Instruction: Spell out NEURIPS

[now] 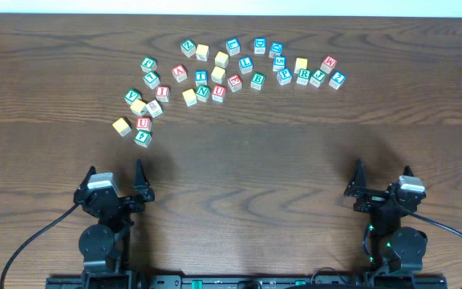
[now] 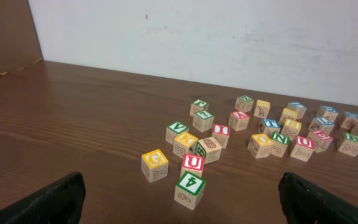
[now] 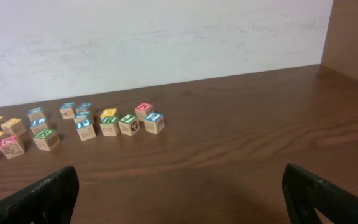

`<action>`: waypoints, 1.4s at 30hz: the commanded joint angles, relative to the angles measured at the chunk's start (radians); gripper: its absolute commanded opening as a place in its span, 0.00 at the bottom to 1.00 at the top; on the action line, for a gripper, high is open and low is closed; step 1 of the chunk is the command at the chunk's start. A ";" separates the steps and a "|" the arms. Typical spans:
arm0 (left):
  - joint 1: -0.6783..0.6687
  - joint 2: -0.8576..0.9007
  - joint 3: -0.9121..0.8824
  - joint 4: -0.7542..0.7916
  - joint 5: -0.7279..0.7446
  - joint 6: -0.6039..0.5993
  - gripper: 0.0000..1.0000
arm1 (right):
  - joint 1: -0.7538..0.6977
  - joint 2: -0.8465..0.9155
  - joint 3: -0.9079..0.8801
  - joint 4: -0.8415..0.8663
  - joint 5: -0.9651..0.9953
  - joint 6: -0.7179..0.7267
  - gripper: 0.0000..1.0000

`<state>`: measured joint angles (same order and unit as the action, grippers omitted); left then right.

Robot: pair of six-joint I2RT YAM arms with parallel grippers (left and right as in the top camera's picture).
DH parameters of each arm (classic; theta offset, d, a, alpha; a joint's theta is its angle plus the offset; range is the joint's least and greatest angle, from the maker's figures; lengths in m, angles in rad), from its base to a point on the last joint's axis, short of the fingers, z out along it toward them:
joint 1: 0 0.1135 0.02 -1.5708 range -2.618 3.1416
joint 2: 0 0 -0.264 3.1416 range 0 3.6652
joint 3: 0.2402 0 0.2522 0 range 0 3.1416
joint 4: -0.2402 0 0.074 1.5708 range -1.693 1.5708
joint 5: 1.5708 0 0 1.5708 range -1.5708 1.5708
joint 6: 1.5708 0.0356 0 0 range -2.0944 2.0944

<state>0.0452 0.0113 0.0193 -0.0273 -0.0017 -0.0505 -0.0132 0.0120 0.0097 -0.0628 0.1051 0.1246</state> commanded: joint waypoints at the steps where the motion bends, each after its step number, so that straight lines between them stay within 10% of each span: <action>1: 0.003 -0.005 -0.015 -0.045 -0.010 0.013 0.98 | -0.008 -0.003 -0.004 0.000 0.000 -0.006 0.99; 42: 0.003 -0.005 -0.015 -0.045 -0.010 0.013 0.98 | -0.008 -0.003 -0.004 0.000 0.000 -0.006 0.99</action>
<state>0.0452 0.0113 0.0193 -0.0273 -0.0017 -0.0505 -0.0132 0.0120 0.0097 -0.0628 0.1051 0.1246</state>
